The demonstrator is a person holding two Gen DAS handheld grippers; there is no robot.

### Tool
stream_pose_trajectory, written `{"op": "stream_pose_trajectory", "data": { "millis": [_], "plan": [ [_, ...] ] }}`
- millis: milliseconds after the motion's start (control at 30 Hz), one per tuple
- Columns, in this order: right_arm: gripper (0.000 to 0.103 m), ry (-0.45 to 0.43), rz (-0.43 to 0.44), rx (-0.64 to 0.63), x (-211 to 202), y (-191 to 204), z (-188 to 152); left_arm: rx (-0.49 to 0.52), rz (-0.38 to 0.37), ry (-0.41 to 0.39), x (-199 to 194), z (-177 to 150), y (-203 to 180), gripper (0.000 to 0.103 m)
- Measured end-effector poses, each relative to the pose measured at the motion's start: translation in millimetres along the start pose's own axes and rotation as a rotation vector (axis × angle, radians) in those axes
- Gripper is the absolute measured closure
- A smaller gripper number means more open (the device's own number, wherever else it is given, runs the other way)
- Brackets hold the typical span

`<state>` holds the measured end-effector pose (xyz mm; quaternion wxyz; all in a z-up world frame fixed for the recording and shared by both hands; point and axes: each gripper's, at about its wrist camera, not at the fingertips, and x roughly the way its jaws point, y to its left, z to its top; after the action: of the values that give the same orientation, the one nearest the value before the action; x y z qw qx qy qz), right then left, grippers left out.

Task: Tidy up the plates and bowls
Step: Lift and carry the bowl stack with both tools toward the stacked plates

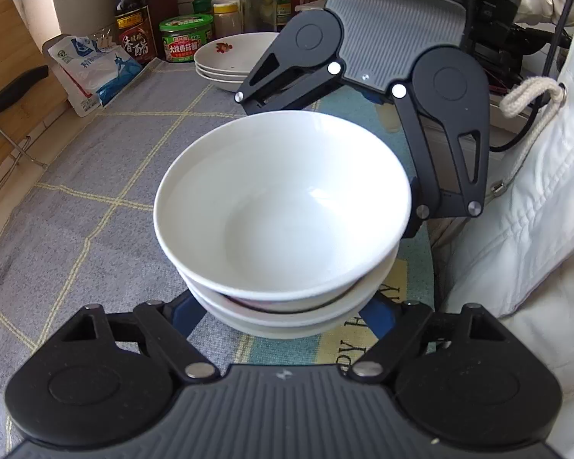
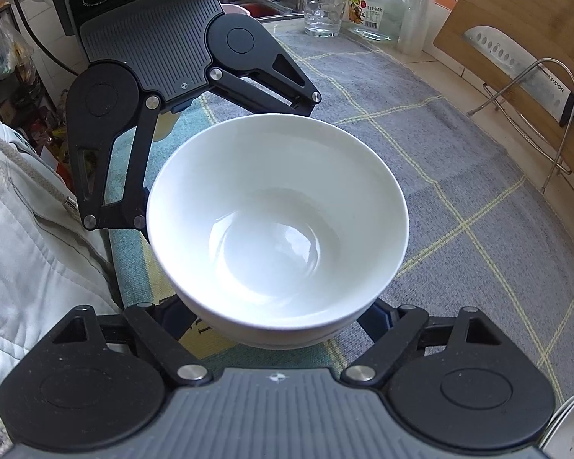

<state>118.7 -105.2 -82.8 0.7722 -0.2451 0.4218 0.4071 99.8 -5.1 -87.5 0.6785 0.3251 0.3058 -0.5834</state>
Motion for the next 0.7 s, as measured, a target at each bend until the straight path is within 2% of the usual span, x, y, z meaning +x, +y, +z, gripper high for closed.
{"op": "stream_pose_trajectory", "data": {
  "millis": [333, 700],
  "plan": [
    [0.013, -0.006, -0.004, -0.009, -13, -5, -7, 0.0, 0.013, 0.0, 1, 13, -1, 0.019],
    [0.013, -0.019, 0.001, -0.038, -39, -21, -28, -0.015, 0.044, -0.003, 13, 42, -2, 0.019]
  ]
}}
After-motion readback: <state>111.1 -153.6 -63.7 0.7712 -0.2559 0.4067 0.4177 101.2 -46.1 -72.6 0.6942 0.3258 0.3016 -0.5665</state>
